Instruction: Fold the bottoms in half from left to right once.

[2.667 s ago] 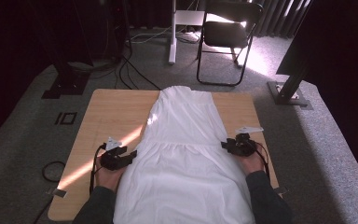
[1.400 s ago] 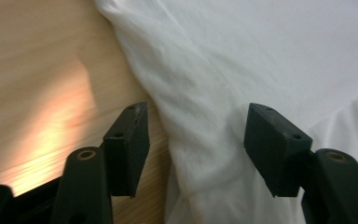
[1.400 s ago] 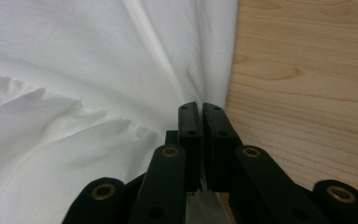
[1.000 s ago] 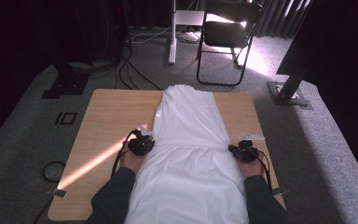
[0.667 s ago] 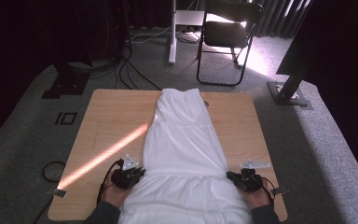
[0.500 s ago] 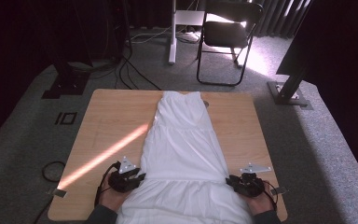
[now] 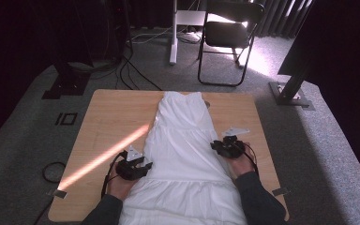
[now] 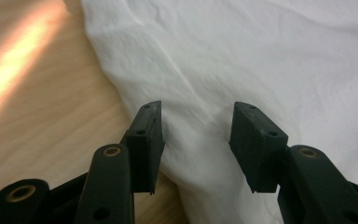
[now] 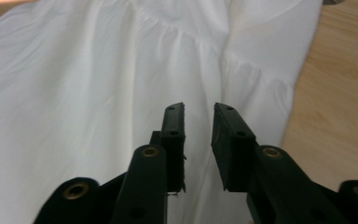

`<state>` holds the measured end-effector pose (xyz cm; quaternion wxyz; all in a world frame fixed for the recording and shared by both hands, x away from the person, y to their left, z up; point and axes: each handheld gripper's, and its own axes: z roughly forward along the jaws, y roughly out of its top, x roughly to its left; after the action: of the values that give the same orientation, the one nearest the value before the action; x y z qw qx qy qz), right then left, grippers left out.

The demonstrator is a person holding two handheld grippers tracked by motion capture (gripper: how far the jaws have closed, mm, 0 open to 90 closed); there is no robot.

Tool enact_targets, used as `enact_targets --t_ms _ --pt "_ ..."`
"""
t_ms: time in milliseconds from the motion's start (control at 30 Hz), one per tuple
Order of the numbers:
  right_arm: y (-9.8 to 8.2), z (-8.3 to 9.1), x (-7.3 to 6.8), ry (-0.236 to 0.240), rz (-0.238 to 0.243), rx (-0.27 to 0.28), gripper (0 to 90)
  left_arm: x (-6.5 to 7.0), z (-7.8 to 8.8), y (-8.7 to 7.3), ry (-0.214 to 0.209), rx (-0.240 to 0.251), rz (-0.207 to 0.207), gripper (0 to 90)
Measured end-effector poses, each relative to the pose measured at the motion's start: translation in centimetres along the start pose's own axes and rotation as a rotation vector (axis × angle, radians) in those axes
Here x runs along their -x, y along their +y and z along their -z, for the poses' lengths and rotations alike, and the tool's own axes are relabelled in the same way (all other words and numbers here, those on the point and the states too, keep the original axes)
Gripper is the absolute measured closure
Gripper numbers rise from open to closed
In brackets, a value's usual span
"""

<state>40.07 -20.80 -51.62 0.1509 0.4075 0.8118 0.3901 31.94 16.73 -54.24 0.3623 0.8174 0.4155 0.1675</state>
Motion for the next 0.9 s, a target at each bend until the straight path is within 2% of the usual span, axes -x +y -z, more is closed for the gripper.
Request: enact_targets --t_ms 67,167,267,300,333,367,400,433,467,533,600,667,700,767,833,900 --pt "1.2 -2.4 0.7 0.002 -0.035 -0.007 59.6 -0.1 -0.1 -0.2 -0.004 0.000 0.007 53.9" --pt "1.9 -4.0 1.3 0.004 -0.063 -0.007 56.7 -0.1 -0.3 -0.4 -0.010 0.001 0.011 52.8" --pt "2.3 -5.4 1.8 0.042 -0.099 -0.015 54.9 0.2 -0.6 -0.5 -0.020 -0.009 0.000 51.7" --pt "2.4 -5.9 1.9 0.056 -0.107 -0.032 55.4 0.3 -0.7 -0.6 -0.026 -0.008 0.002 51.7" --pt "2.5 -6.5 1.9 0.051 -0.094 -0.066 73.0 0.4 -0.7 -0.7 -0.029 -0.009 0.000 51.9" --pt "2.5 -6.5 1.9 0.051 -0.094 -0.066 73.0 0.4 -0.8 -0.7 -0.027 -0.004 0.000 51.9" --pt "2.5 -6.6 1.9 0.056 -0.079 -0.084 81.9 0.4 -0.7 -0.8 -0.027 0.000 0.004 51.8" --pt "2.7 -6.5 1.9 0.037 -0.069 -0.092 88.8 0.4 -0.7 -0.9 -0.028 0.005 0.010 51.7" --pt "2.9 -6.1 1.8 0.021 -0.076 -0.083 89.4 0.4 -0.7 -1.0 -0.031 0.011 0.017 51.3" --pt "3.6 -4.5 1.8 0.017 -0.089 -0.016 89.6 0.4 -0.6 -1.3 -0.031 0.026 0.023 51.0" --pt "4.6 -2.1 1.8 -0.032 -0.065 0.065 89.8 0.4 -0.6 -1.4 -0.027 0.028 0.027 50.9" --pt "5.3 0.2 2.1 -0.121 -0.044 0.133 89.8 0.5 -0.6 -1.4 -0.022 0.030 0.031 50.4" --pt "5.3 0.9 2.5 -0.158 -0.052 0.152 89.8 0.6 -0.6 -1.4 -0.022 0.030 0.029 50.2" --pt "4.9 1.0 3.6 -0.199 -0.087 0.128 89.7 0.6 -0.6 -1.5 -0.024 0.031 0.024 49.6" --pt "3.6 -0.4 4.8 -0.197 -0.118 0.070 89.7 0.7 -0.6 -1.5 -0.015 0.030 0.016 49.7" --pt "2.6 -1.7 5.4 -0.201 -0.122 0.027 89.6 0.8 -0.6 -1.5 -0.017 0.030 0.009 49.7"
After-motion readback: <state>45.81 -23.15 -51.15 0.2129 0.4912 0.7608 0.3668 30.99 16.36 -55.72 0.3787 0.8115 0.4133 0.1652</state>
